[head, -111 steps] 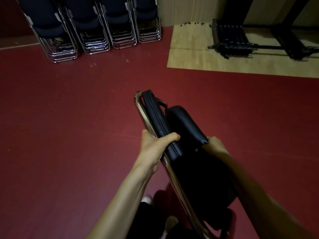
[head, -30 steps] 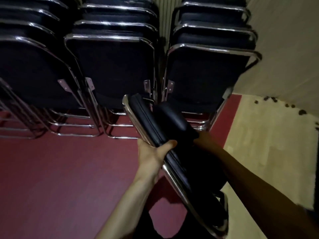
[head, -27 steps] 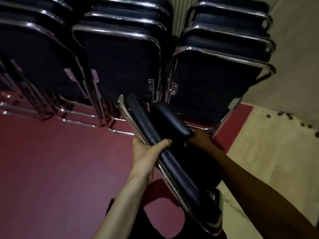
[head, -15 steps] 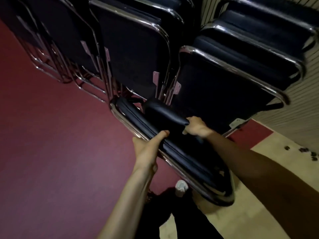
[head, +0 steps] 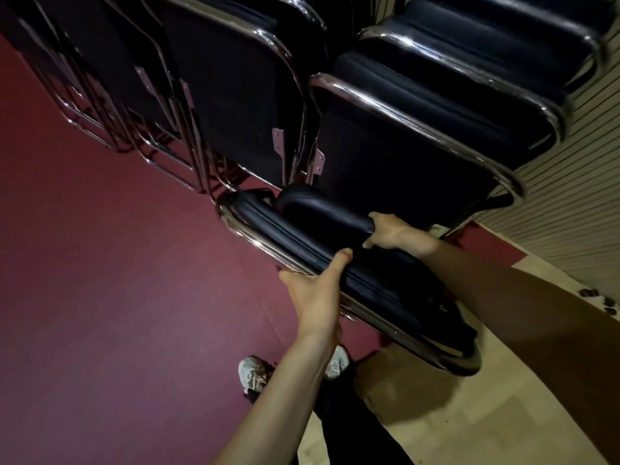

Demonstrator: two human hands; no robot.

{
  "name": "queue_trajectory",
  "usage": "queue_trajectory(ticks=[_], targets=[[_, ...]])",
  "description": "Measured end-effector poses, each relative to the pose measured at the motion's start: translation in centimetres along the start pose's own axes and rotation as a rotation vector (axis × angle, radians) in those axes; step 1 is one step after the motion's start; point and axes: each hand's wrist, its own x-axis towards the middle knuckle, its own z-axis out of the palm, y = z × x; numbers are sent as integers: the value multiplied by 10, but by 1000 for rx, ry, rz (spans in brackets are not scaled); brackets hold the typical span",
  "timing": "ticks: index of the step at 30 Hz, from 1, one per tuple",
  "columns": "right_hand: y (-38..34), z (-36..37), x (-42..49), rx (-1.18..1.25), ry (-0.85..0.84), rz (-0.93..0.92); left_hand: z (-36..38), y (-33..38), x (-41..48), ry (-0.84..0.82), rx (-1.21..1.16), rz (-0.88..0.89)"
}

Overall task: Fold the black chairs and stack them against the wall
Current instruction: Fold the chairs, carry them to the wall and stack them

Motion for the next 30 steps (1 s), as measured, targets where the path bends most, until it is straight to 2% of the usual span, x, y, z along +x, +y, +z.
queue_trajectory(ticks=[4, 9, 13, 18, 24, 30], targets=[[3, -22, -35, 102, 24, -94, 12, 13, 10, 30, 20, -26], [13, -15, -130, 307, 19, -281, 21, 31, 21, 33, 38, -95], [10, -5, -162, -117, 115, -161, 21, 34, 29, 14, 50, -133], [-13, 5, -162, -376, 239, -115, 17, 41, 47, -14, 60, -166], [-5, 19, -160, -425, 382, -67, 14, 37, 48, -125, 64, -201], [-2, 10, -149, -322, 341, 22, 27, 44, 54, -136, 110, -211]])
